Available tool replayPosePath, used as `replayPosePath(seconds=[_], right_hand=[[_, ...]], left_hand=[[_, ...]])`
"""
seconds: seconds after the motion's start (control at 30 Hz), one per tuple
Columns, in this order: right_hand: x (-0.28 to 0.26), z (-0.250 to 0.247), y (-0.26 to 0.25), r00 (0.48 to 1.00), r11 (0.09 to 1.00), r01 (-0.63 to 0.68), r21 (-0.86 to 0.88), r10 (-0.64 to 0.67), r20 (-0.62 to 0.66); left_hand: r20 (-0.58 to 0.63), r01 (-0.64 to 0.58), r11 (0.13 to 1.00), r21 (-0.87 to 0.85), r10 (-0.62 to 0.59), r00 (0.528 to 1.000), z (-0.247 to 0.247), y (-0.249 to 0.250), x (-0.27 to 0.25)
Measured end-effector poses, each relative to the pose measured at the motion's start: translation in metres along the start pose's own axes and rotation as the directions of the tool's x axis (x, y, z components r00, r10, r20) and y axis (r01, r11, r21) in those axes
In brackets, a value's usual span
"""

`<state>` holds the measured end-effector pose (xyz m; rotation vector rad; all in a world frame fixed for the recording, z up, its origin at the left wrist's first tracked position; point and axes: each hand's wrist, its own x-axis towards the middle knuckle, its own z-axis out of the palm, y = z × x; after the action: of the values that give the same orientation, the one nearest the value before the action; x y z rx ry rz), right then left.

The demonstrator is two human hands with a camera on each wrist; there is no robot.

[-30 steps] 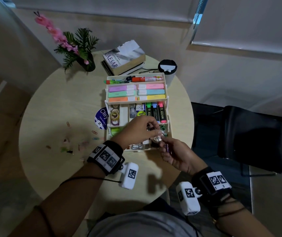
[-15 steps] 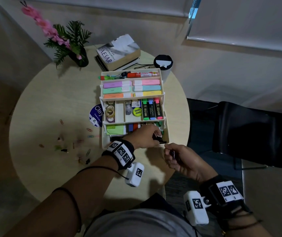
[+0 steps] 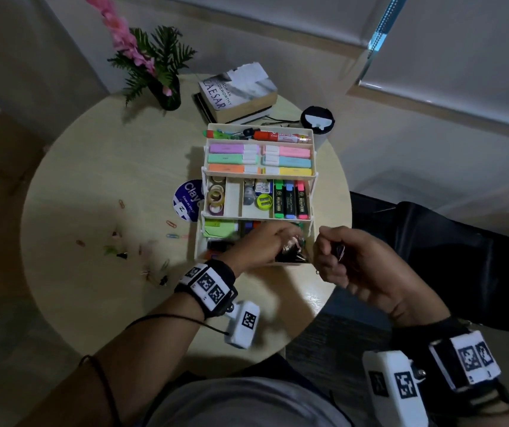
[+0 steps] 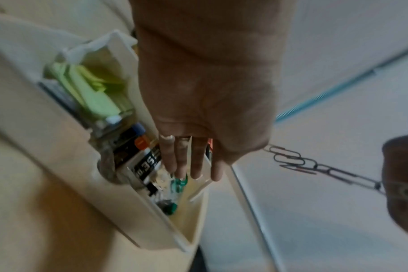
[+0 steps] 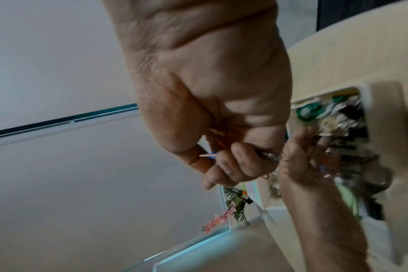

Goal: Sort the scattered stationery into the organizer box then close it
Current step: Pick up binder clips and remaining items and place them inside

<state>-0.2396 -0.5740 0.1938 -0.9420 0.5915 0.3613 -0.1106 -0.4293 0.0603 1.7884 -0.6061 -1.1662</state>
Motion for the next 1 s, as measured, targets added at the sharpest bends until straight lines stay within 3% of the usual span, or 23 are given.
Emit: replayPosePath(seconds=[0.03, 0.1, 0.17, 0.23, 0.33, 0.43, 0.6, 0.67, 0.8, 1.0], right_hand=[[0.004, 0.007, -0.008, 1.000, 1.000, 0.007, -0.006, -0.007, 0.005], [0.015, 0.023, -0.022, 1.000, 0.998, 0.017, -0.056, -0.017, 0.008], [0.029, 0.037, -0.034, 0.999, 0.989, 0.047, -0.143, -0.047, 0.000], [0.046, 0.050, -0.042, 0.993, 0.962, 0.085, -0.260, -0.102, -0.056], [0.070, 0.067, -0.050, 0.974, 0.893, 0.130, -0.431, -0.197, -0.114], [0.089, 0.081, -0.054, 0.975, 0.856, 0.130, -0.501, -0.203, -0.093], [0.116, 0.100, -0.060, 0.964, 0.822, 0.176, -0.542, -0.256, -0.075], [0.129, 0.102, -0.063, 0.958, 0.834, 0.182, -0.522, -0.270, -0.096], [0.155, 0.103, -0.058, 0.961, 0.881, 0.135, -0.453, -0.227, -0.155], [0.181, 0.094, -0.029, 0.964, 0.774, 0.108, -0.624, -0.235, -0.125]], left_hand=[[0.056, 0.069, 0.965, -0.253, -0.057, 0.997, 0.000, 0.003, -0.003], [0.173, 0.192, 0.722, -0.665, -0.100, 0.980, -0.001, 0.009, -0.007], [0.164, 0.211, 0.523, -0.826, -0.134, 0.977, -0.006, 0.017, -0.010], [0.131, 0.181, 0.445, -0.877, -0.143, 0.981, -0.015, 0.026, -0.012], [0.057, 0.136, 0.429, -0.893, -0.191, 0.980, -0.034, 0.031, -0.020], [0.030, 0.112, 0.413, -0.904, -0.200, 0.979, -0.054, 0.028, -0.030], [0.102, 0.186, 0.504, -0.843, -0.189, 0.977, -0.082, 0.014, -0.048], [0.110, 0.192, 0.501, -0.844, -0.190, 0.976, -0.089, 0.008, -0.051], [-0.018, 0.108, 0.478, -0.871, -0.252, 0.968, -0.100, -0.001, -0.051], [-0.170, 0.035, 0.534, -0.845, -0.330, 0.929, -0.101, -0.005, -0.035]])
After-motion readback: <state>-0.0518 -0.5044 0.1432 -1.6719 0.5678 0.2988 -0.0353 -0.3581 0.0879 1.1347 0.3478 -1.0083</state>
